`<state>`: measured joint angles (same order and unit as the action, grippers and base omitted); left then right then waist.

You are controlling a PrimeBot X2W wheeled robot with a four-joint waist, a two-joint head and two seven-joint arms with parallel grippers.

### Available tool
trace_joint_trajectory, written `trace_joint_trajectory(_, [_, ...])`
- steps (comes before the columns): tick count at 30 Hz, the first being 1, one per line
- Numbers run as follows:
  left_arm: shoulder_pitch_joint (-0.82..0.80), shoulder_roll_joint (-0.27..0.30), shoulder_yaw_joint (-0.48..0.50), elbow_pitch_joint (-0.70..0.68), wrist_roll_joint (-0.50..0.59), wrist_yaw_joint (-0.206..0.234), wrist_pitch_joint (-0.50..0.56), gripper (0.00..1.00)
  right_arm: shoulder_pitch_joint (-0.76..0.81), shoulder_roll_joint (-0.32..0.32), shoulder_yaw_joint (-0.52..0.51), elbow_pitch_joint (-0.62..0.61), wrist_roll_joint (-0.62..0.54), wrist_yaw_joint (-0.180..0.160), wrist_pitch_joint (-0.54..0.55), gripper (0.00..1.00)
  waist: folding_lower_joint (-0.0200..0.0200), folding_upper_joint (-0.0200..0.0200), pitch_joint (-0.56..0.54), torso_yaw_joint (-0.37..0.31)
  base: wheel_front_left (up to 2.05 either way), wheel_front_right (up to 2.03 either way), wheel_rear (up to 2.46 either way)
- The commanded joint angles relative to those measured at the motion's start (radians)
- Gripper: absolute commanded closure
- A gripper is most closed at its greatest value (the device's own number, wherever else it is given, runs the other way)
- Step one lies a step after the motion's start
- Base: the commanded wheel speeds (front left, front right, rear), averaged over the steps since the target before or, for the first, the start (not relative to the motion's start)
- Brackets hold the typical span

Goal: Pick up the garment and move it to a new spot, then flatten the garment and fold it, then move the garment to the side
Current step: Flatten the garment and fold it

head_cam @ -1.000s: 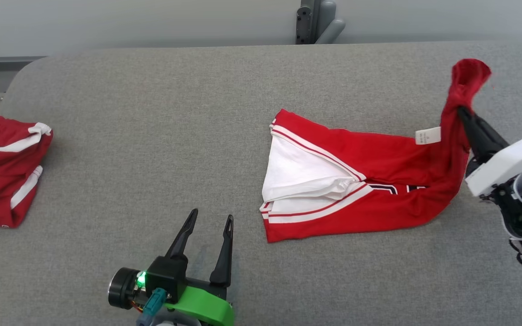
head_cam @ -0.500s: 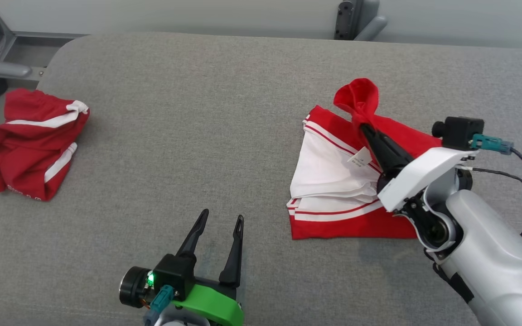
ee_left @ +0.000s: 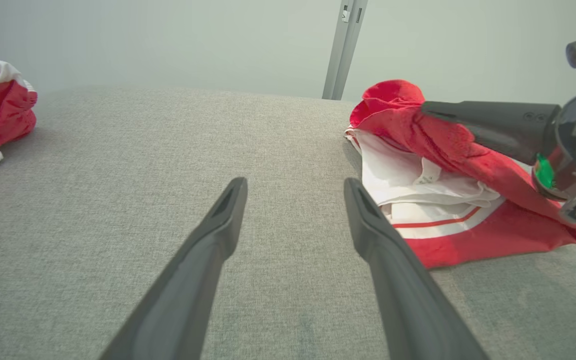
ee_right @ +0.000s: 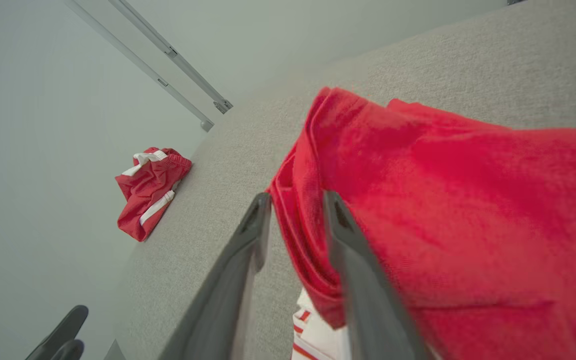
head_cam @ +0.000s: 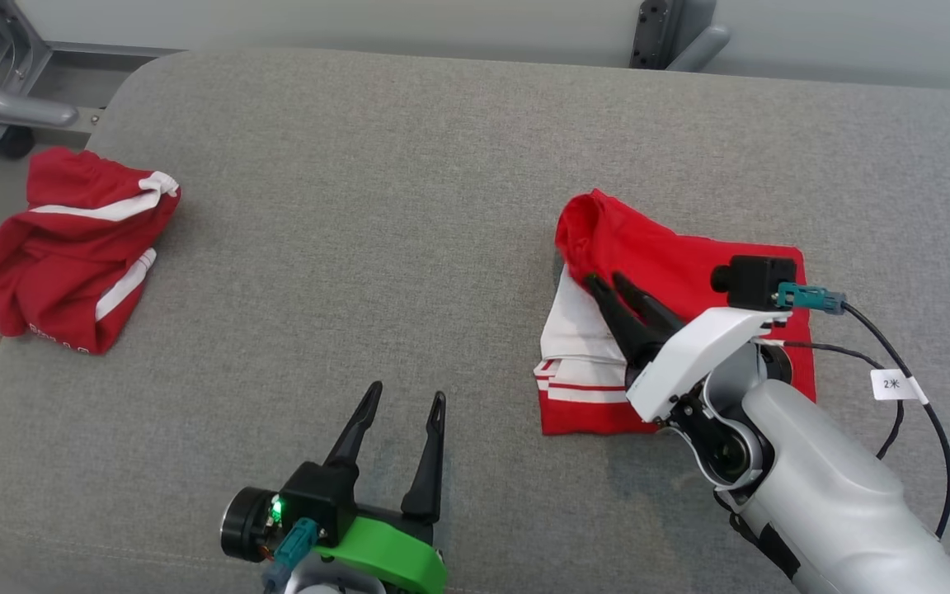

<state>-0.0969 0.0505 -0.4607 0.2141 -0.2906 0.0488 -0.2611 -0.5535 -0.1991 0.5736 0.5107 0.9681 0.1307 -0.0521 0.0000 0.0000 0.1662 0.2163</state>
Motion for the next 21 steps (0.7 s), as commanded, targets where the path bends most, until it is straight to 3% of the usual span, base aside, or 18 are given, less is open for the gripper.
trace_joint_trajectory(1, [-0.018,0.0,0.0,0.001,0.0,0.006,-0.003,0.0,0.003,0.0,-0.003,0.003,-0.006,0.0,-0.01,0.0,0.0,0.0,-0.001,-0.004,0.0,0.0,0.0])
trace_joint_trajectory(4, [-0.017,0.001,0.007,0.005,-0.002,0.01,-0.003,0.0,0.009,-0.005,-0.006,-0.018,0.009,0.0,-0.027,0.0,0.0,0.0,-0.007,-0.019,0.0,0.0,0.0])
trace_joint_trajectory(8, [0.0,0.001,0.023,0.014,0.002,0.015,-0.003,0.0,0.032,-0.061,-0.024,-0.057,-0.011,0.0,-0.088,0.0,0.0,0.0,-0.027,-0.052,0.0,0.0,0.0])
trace_joint_trajectory(15, [0.024,0.001,0.054,0.021,-0.004,0.025,-0.003,0.0,0.104,-0.146,-0.073,-0.047,-0.143,0.0,-0.199,0.0,0.0,0.0,-0.078,-0.126,0.0,0.0,0.0])
trace_joint_trajectory(21, [0.051,0.001,0.098,0.022,-0.013,0.032,-0.003,0.0,0.205,-0.137,-0.201,-0.078,-0.323,0.0,-0.215,0.0,0.0,0.0,-0.128,-0.185,0.0,0.0,0.0])
